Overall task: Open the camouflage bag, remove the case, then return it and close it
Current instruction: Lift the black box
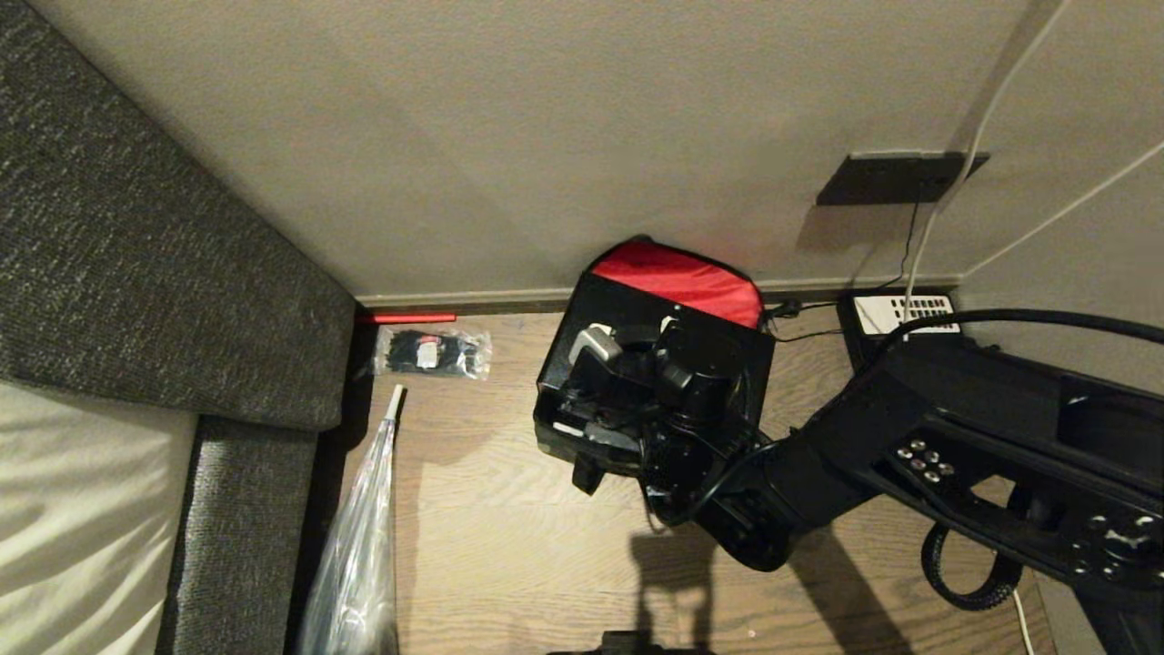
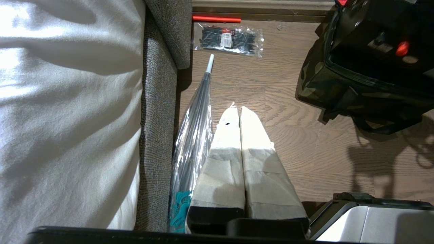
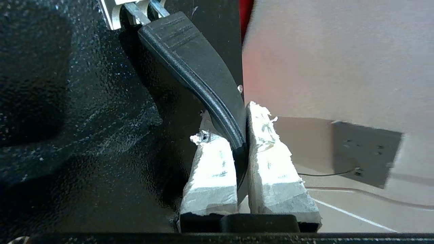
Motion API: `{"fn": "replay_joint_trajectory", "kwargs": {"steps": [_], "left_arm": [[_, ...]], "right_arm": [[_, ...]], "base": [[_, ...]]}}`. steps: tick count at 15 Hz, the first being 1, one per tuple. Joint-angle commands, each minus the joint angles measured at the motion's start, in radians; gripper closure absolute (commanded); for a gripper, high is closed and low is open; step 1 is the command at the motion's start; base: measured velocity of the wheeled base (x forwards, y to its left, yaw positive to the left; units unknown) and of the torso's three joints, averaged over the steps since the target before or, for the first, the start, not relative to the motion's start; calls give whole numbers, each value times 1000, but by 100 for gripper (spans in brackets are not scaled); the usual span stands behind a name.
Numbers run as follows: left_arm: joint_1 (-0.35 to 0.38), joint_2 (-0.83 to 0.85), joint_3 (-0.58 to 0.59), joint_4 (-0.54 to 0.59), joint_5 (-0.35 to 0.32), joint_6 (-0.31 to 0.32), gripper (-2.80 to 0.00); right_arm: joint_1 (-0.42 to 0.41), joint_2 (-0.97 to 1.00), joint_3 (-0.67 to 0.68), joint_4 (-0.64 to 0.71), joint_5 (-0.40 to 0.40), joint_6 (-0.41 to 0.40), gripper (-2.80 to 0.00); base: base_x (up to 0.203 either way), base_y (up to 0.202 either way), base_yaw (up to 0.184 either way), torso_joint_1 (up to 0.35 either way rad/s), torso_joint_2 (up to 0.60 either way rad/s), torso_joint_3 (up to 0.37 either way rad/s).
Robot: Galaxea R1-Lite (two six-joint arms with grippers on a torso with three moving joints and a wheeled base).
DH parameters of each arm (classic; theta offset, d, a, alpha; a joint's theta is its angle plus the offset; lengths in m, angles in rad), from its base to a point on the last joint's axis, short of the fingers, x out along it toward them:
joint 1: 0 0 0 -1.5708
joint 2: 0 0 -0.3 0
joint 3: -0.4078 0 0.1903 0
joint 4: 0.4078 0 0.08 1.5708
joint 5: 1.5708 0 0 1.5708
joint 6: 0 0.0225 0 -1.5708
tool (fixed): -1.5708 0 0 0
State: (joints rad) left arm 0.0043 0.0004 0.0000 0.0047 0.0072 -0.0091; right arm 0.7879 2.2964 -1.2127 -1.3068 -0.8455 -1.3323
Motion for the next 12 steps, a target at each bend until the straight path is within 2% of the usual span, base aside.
{"fn": "replay_joint_trajectory", "kwargs": {"steps": [1, 4, 12], "left_arm": [[0, -2, 3, 0, 0, 0, 0], [0, -2, 3, 0, 0, 0, 0], [0, -2, 3, 0, 0, 0, 0]], "right_arm": [[1, -57, 19, 16, -4, -9, 0], [1, -121, 39, 65, -4, -10, 0], [-25, -232, 176, 71, -16, -10, 0]], "base": [[0, 0, 0, 0, 0, 0], [0, 0, 0, 0, 0, 0], [0, 0, 0, 0, 0, 0]]}}
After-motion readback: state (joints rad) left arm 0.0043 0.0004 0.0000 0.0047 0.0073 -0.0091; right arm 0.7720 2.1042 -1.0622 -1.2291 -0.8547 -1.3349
